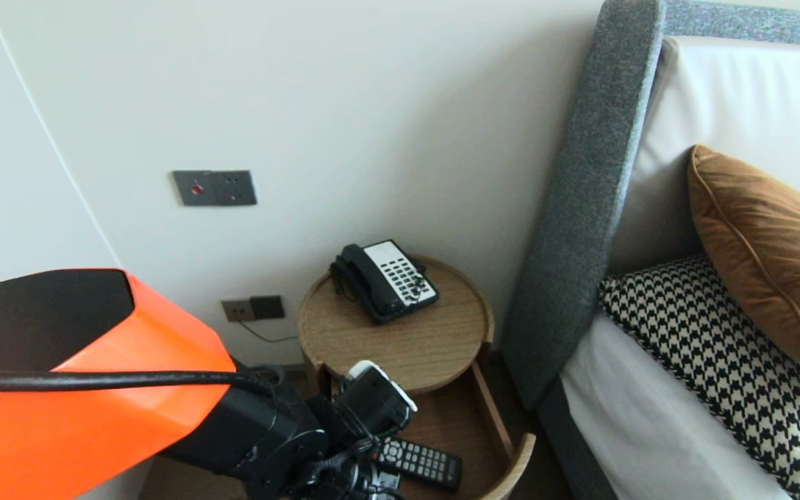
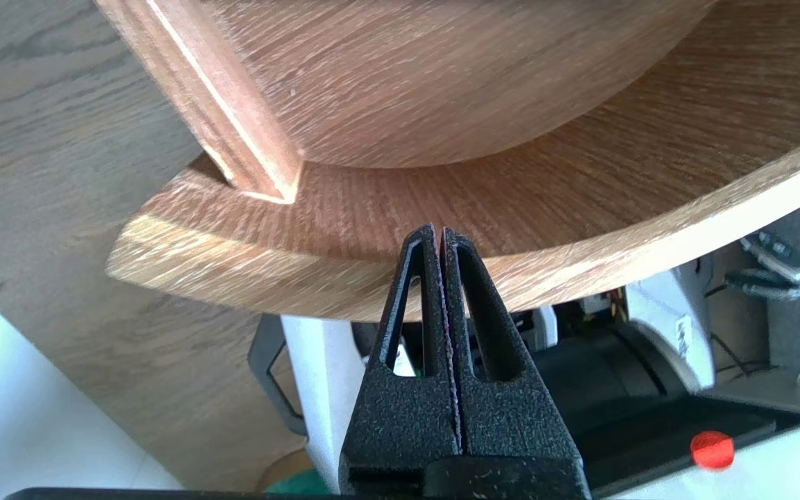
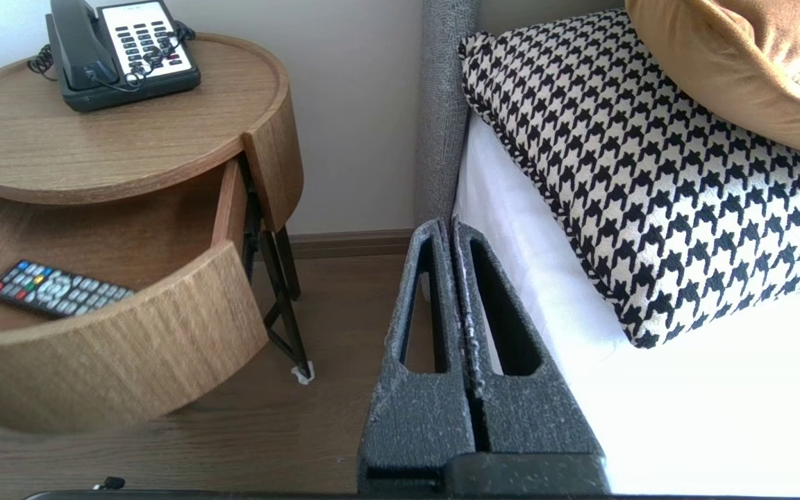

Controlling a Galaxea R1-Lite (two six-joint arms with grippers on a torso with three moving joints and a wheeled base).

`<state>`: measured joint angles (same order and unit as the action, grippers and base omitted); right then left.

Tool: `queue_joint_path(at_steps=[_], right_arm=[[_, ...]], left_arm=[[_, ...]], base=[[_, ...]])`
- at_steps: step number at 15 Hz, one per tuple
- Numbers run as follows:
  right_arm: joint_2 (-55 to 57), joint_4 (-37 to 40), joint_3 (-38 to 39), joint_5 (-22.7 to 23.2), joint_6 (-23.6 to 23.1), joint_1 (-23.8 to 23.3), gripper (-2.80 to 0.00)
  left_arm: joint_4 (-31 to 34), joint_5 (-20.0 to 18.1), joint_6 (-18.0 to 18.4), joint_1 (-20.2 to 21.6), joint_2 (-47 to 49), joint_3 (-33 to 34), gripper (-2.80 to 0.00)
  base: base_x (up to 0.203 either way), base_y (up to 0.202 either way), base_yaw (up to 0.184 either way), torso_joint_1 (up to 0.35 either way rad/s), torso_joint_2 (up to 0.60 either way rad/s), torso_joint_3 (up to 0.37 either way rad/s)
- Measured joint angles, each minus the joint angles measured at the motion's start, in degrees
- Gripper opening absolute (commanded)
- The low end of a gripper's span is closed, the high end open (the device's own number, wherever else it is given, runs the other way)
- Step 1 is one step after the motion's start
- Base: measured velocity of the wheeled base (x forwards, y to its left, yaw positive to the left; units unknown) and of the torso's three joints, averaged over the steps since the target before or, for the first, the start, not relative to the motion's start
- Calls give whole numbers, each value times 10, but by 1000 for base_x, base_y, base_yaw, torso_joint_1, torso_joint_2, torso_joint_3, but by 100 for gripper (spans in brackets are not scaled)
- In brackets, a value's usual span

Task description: Open the nightstand drawer

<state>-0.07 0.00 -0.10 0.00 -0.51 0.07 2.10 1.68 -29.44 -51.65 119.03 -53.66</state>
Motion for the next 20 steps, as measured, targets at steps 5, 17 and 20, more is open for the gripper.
queue_joint_path(at_steps=[5, 17, 20], right_arm=[[0, 0, 0, 0, 0, 0, -280], [0, 0, 0, 0, 0, 0, -280], [0, 0, 0, 0, 0, 0, -280]], left_arm=[[-1, 3, -3, -10, -25, -1, -280], [114, -43, 223, 58, -46, -149, -280], [118, -54, 341, 81, -29, -149, -280]], base=[[0, 0, 0, 0, 0, 0], [0, 0, 0, 0, 0, 0], [0, 0, 0, 0, 0, 0]])
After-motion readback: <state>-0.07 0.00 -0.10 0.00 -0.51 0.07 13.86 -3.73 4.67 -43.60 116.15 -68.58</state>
